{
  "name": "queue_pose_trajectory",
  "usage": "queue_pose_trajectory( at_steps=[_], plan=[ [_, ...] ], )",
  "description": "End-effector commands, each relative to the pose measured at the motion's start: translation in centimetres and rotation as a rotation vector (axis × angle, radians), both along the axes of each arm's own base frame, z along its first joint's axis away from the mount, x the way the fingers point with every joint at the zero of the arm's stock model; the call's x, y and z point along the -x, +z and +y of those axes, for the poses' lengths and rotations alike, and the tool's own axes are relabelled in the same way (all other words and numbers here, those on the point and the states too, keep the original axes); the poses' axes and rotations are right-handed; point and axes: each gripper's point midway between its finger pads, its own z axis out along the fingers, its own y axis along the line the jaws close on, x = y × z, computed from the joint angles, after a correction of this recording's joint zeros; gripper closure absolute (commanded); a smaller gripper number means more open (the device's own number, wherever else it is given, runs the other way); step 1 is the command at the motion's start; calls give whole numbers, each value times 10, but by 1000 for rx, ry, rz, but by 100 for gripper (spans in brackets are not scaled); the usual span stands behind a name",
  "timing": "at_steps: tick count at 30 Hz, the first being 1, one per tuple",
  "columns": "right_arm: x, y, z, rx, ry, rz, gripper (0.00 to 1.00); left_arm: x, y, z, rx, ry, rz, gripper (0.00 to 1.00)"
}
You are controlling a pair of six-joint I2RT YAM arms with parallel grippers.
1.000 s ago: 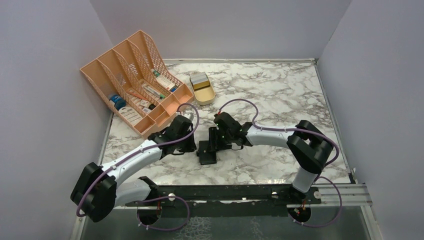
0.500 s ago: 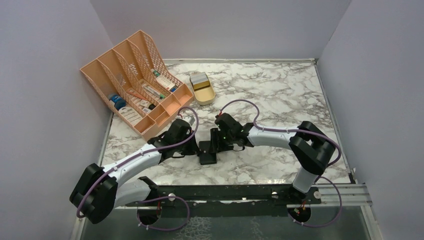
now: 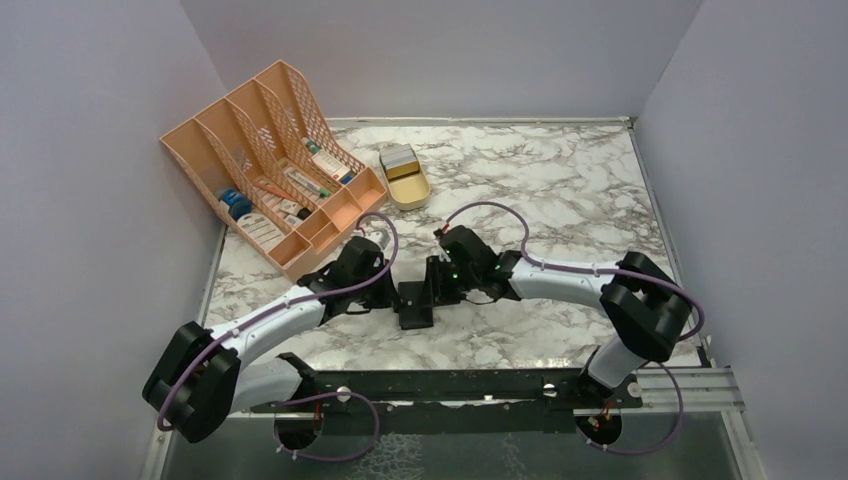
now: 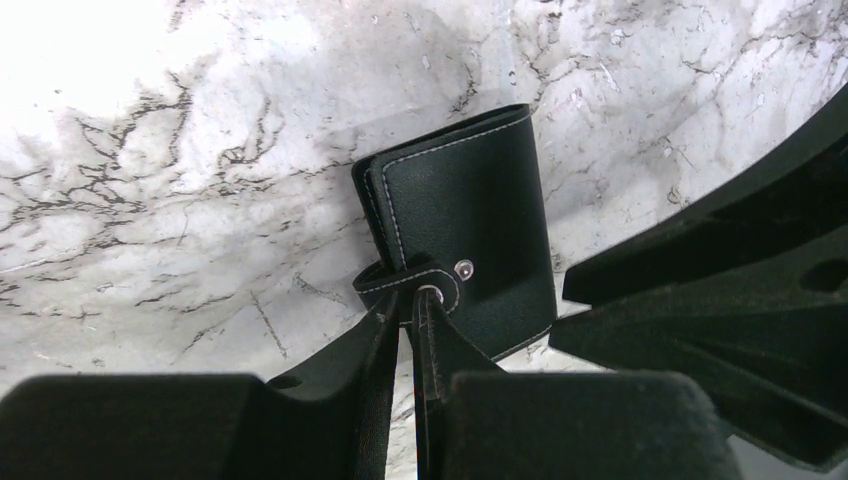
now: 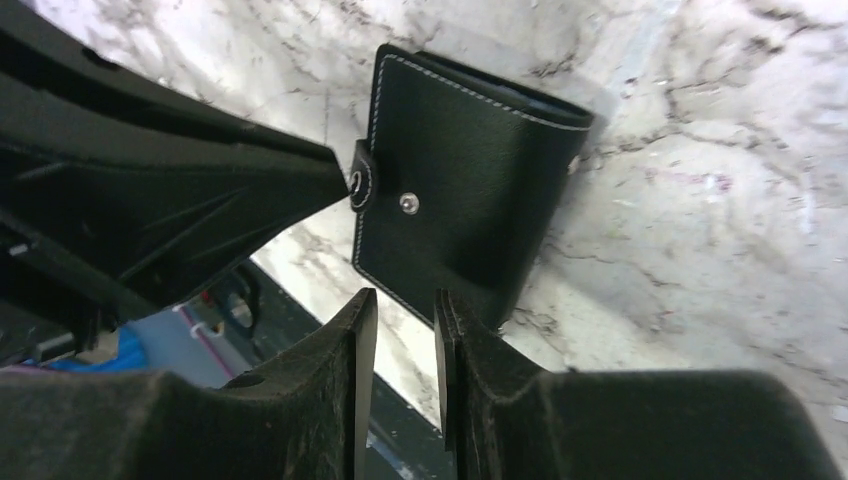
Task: Put the credit cards into the card holder
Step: Close the card holder at the center of the board.
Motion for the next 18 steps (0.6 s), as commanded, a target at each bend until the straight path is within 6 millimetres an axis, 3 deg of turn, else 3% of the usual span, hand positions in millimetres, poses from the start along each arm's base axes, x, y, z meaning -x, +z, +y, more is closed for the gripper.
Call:
queue_pose_trajectory(
  at_steps=[1,11,18],
  plan=[
    [8,19,28,-173,19,57,73,-14,7,-1,23,35,-23,86],
    [2,11,43,-169,29,87,73,-34,21,-8,117,49,-34,86],
    [-3,9,47,-159,28,80,73,-47,16,-8,104,45,-18,86]
  ],
)
